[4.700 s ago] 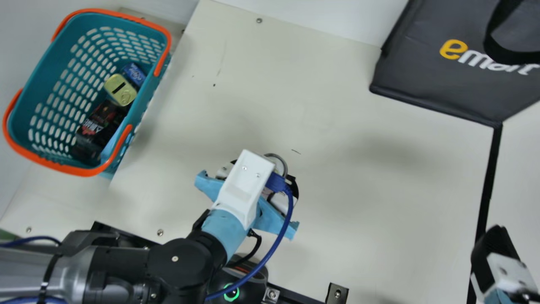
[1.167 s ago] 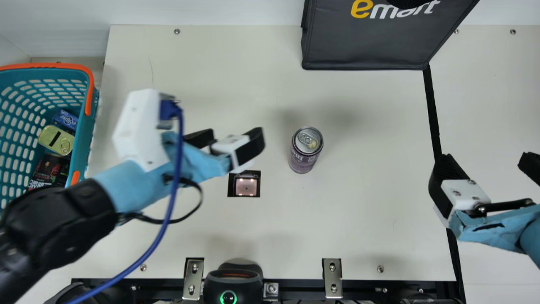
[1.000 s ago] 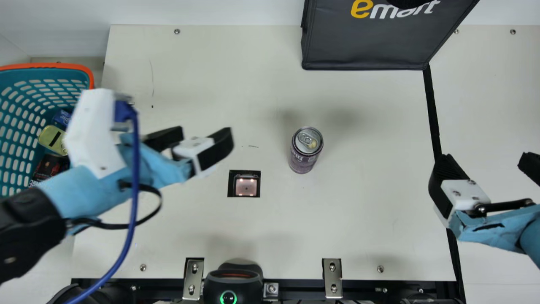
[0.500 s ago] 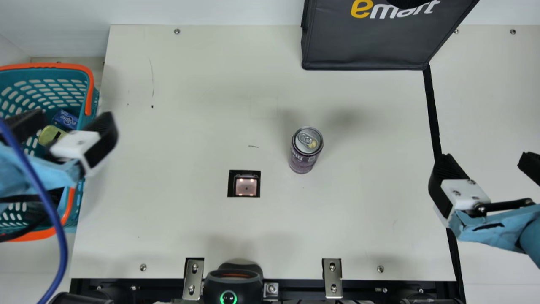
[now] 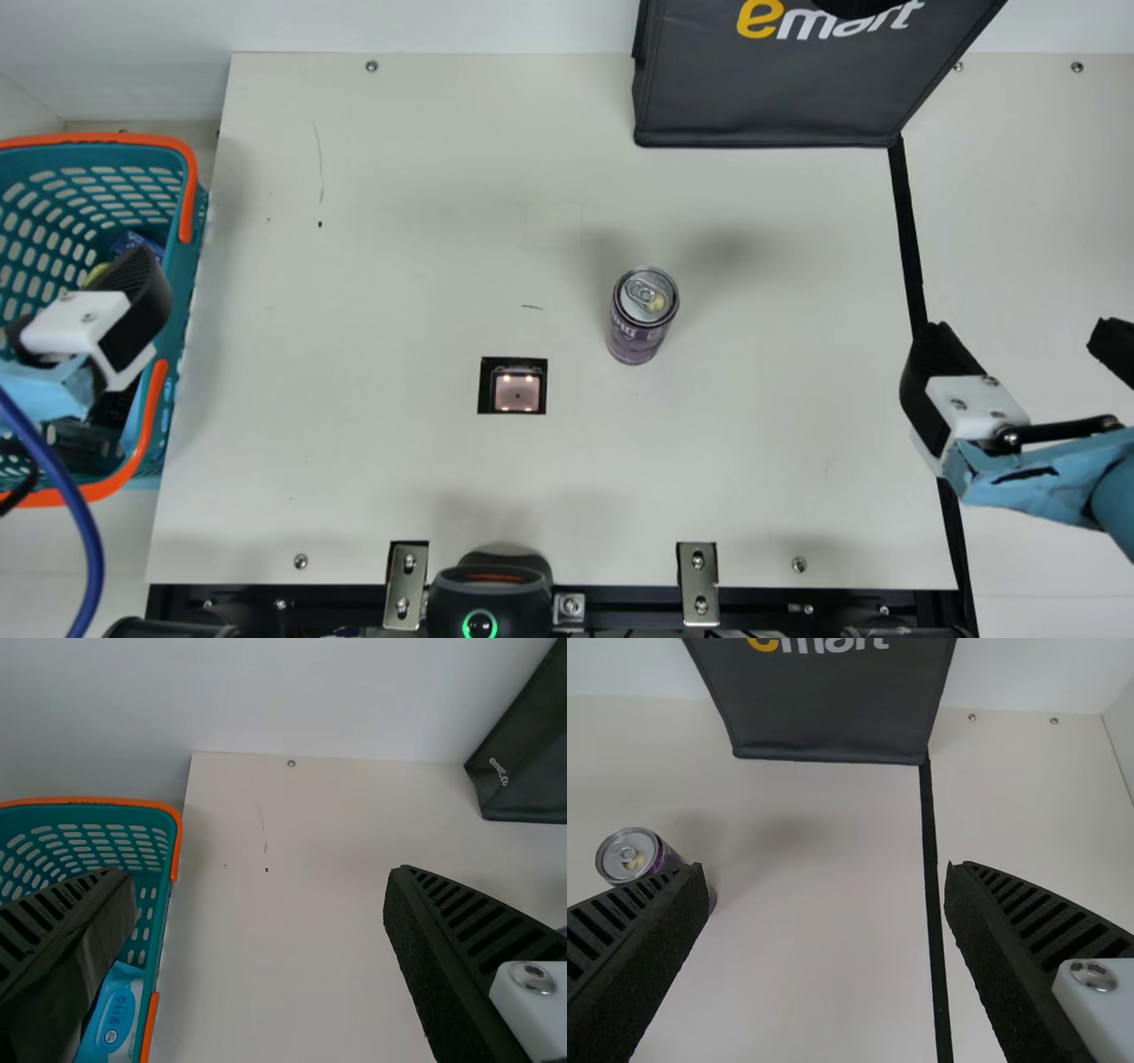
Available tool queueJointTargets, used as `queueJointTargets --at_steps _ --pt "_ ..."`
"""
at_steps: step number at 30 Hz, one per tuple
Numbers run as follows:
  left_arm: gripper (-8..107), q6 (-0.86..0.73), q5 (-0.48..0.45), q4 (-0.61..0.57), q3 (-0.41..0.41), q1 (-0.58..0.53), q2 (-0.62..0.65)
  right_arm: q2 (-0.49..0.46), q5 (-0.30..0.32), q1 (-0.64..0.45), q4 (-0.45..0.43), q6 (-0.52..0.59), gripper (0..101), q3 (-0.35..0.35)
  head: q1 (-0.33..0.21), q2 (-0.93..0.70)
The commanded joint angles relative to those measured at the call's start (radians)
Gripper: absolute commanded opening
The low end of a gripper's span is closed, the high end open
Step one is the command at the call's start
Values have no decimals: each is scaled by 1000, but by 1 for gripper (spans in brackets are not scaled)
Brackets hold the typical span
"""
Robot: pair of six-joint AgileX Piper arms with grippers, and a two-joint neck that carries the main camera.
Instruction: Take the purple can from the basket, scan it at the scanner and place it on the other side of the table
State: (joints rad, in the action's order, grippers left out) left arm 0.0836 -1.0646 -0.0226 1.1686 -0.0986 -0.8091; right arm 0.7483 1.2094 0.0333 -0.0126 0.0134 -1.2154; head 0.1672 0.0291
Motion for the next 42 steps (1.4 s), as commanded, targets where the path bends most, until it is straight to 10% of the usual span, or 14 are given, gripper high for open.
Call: queueJointTargets --at_steps 1,15,42 --pt "90 0 0 0 0 0 0 6 3 24 5 20 95 7 -29 -2" --pt "90 0 0 0 0 0 0 71 -27 236 12 109 95 66 -29 -2" --pt "90 0 0 0 0 0 0 401 -195 751 -263 -290 95 113 -29 -2"
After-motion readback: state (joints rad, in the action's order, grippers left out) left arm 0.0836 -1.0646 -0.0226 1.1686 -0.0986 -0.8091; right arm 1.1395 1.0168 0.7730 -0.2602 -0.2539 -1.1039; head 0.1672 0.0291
